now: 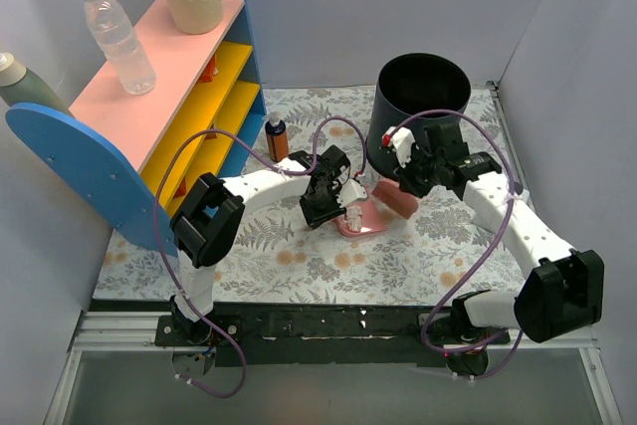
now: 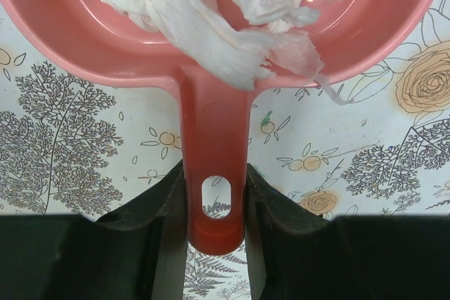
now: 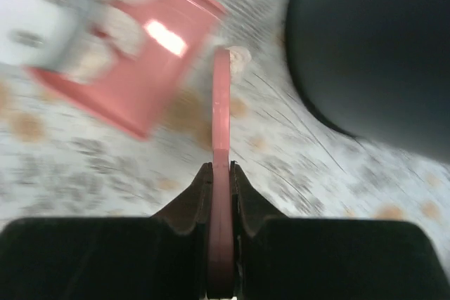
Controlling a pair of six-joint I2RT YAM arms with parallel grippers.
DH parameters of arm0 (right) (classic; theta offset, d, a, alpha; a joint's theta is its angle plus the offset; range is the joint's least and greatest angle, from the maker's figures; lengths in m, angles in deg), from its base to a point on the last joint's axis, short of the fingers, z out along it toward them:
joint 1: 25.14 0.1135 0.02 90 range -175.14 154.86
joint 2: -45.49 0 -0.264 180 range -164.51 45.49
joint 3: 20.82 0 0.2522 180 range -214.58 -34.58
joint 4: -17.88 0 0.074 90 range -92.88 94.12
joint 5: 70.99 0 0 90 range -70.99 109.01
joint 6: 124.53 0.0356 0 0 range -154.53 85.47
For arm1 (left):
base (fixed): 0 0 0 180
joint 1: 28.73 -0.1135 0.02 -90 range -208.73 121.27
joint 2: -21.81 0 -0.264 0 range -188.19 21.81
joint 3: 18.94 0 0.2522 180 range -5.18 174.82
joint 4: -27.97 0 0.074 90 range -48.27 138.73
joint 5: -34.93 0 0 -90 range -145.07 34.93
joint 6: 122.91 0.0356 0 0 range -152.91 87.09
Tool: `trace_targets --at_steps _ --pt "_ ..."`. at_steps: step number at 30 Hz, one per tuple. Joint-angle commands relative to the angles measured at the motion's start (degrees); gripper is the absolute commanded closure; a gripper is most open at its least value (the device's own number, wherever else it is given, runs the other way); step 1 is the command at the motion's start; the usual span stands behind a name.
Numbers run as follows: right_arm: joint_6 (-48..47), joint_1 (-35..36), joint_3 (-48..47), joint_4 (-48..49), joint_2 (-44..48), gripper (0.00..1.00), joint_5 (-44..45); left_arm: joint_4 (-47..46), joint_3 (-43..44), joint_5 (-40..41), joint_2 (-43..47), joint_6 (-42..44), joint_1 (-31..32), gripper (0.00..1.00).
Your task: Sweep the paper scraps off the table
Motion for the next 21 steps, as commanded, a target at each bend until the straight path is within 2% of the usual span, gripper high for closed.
trace_targets --at_steps 1,2,5,7,18,21 --pt "10.2 -1.96 -10.04 -2.69 -0.11 0.99 -37.11 -0.29 0.27 0.62 2.52 -0.28 -0.16 1.0" --pt "13.8 -2.05 -10.84 -2.15 0.32 0.99 -39.67 -0.38 0.19 0.62 2.6 -0.28 -0.16 1.0" --pt "11.92 -2.32 -15.24 -5.56 -0.2 0.99 -38.92 -0.64 -0.43 1.32 3.13 -0.2 -0.16 1.0" --pt "9.62 -3.37 -16.21 -6.36 -0.12 0.99 -34.26 -0.56 -0.6 1.41 3.39 -0.2 -0.16 1.0" --pt "9.89 -4.34 -9.81 0.75 4.37 0.99 -6.16 0.23 0.45 2.2 7.6 -0.64 -0.25 1.0" --pt "10.32 -5.3 -7.09 1.72 6.56 0.99 -1.57 1.46 2.38 2.55 8.4 -0.72 -0.25 1.0"
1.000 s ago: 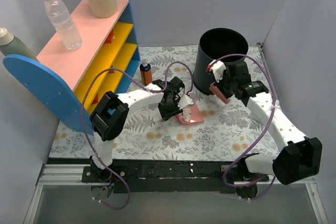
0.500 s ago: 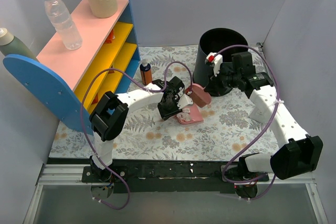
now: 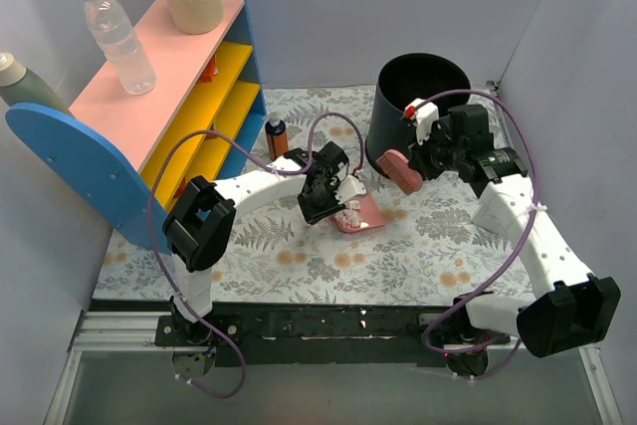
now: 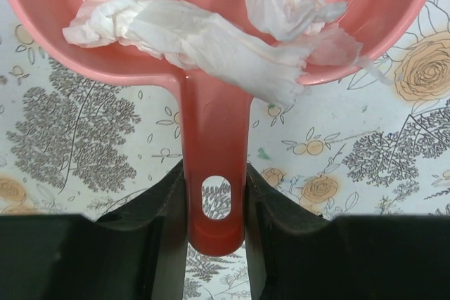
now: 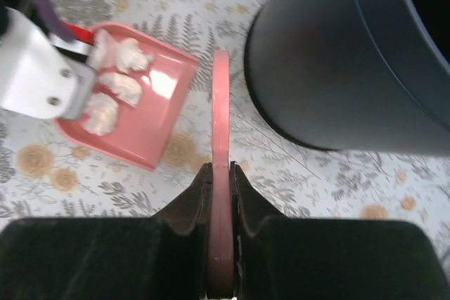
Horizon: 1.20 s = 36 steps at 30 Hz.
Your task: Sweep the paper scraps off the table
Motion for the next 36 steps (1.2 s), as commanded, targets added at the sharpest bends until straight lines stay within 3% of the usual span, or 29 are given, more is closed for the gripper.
trace_targets --at_steps 1,8,17,22,26,31,36 --pt "0.42 -1.91 3.37 3.84 4.73 0.99 10.6 1.48 3.01 1.06 6.57 -0.46 -0.23 1.0" --pt "1.04 -3.94 11.54 1.12 10.97 0.99 11.13 6.23 9.51 1.41 8.68 -2.31 -2.25 1.0" --pt "3.32 -8.95 18.32 -0.11 15.63 0.99 11.93 13.43 26.21 6.16 10.18 -1.78 -6.03 1.0" --pt "6.65 -13.43 19.99 -0.11 17.04 0.99 7.71 13.71 35.35 8.79 7.29 -0.64 -7.0 1.0" --pt "8.33 -15.72 21.05 -0.46 17.65 0.99 5.24 14.76 47.45 11.17 1.92 0.85 -7.17 1.0" --pt "8.69 -17.57 21.31 -0.73 18.36 0.99 4.45 12.31 55.39 13.28 -3.44 3.31 -7.17 1.0" --pt "9.04 -18.71 21.22 -0.82 18.71 0.99 3.57 2.48 57.25 15.39 -6.08 5.42 -7.17 1.0"
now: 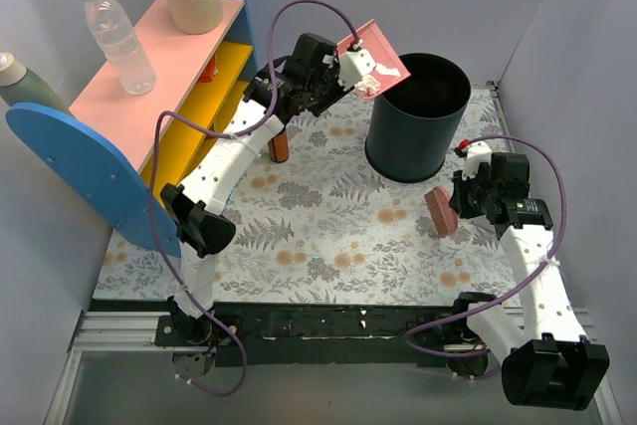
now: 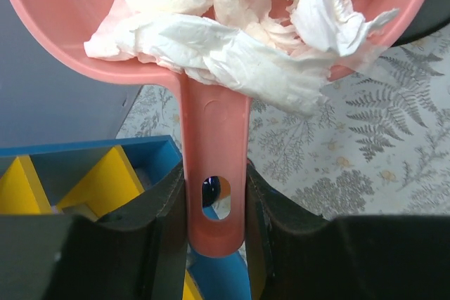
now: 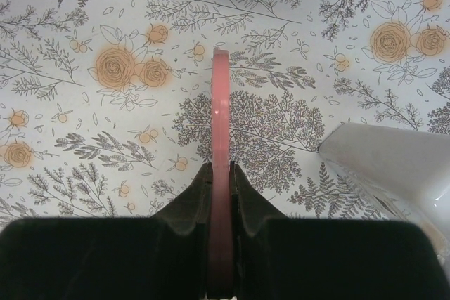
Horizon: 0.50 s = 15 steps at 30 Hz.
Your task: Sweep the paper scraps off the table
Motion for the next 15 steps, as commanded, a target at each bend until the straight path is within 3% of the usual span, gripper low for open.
trace_targets --at_steps 1,9,15 --pt "1.26 -1.22 -0.09 1.11 1.44 0.99 -2.09 -9.36 2.32 3.58 -1.27 2.78 -0.51 1.0" --pt "2.49 -4.21 -0.09 1.37 1.71 0.99 -4.29 -25.88 6.98 7.02 -8.22 7.35 -0.51 1.0" --pt "3.19 -5.27 0.18 1.81 2.23 0.99 -5.25 -35.03 9.26 7.98 -14.28 16.13 -0.51 1.0"
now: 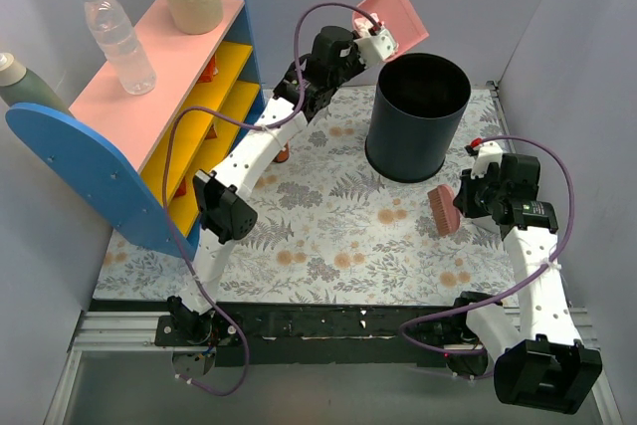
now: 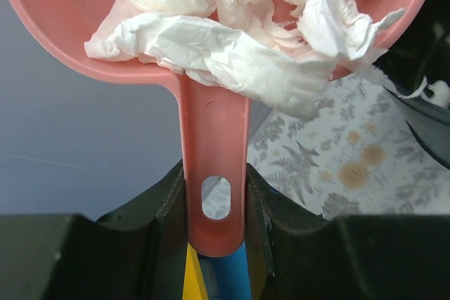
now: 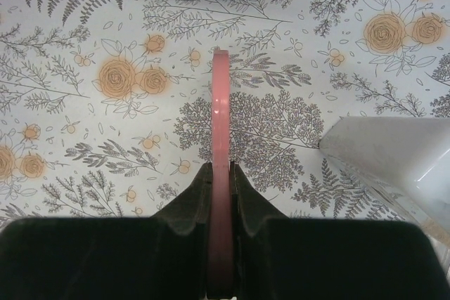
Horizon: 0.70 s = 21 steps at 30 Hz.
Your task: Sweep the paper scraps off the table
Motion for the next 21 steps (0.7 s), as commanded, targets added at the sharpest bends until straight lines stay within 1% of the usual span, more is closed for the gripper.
trace_targets --at_steps 1,4,5,7,8,9,10,11,12,13,14,15,17,21 --pt "1.46 -0.92 0.33 1.99 1.64 0.99 -2.22 -11.5 3.41 1.8 -2.59 10.12 -0.46 1.0" --pt "1.82 -1.36 0.42 2.16 1.82 0.99 -2.83 -18.26 3.5 2.06 -5.23 17.6 -0.2 1.0" --pt "1.9 -1.45 0.5 2.34 1.73 0.99 -2.83 -21.5 3.67 1.72 -6.62 23.19 -0.11 1.0" --pt "2.08 -1.54 0.5 2.43 1.73 0.99 -3.27 -24.24 3.76 -0.03 -7.69 28.67 -0.11 1.0" --pt "2.25 -1.71 0.59 2.43 1.65 0.99 -3.53 -26.43 3.59 -0.83 -8.22 35.57 -0.11 1.0" --pt "2.34 -1.71 0.51 2.43 1.65 0.99 -3.71 -27.41 3.32 -1.53 -9.18 38.86 -0.2 1.0" --pt "2.34 -1.8 0.51 2.43 1.56 0.99 -3.8 -28.46 3.06 -3.45 -9.54 43.16 -0.46 1.0" --pt "2.26 -1.71 0.51 2.51 1.47 0.99 -3.71 -31.26 2.8 -5.39 -9.8 50.77 -1.33 1.0" --pt "2.34 -1.8 0.51 2.43 1.38 0.99 -3.71 -33.98 2.1 -7.5 -9.98 55.2 -1.95 1.0" --pt "2.34 -1.71 0.42 2.34 1.47 0.99 -3.8 -35.75 1.39 -13.17 -10.07 58.55 -2.65 1.0" --pt "2.34 -1.8 0.5 2.34 1.38 0.99 -3.89 -39.77 1.47 -16.8 -10.07 61.1 -3.97 1.0" --pt "2.26 -1.8 0.51 2.51 1.38 0.99 -3.89 -40.77 1.48 -19.27 -9.98 64.61 -4.41 1.0" --pt "2.26 -1.8 0.68 2.51 1.47 0.99 -3.89 -42.18 0.69 -22.97 -9.37 65.96 -4.77 1.0" --pt "2.26 -1.8 1.03 3.04 1.82 0.99 -3.8 -46.57 -3.27 -22.38 -8.22 66.49 -4.86 1.0"
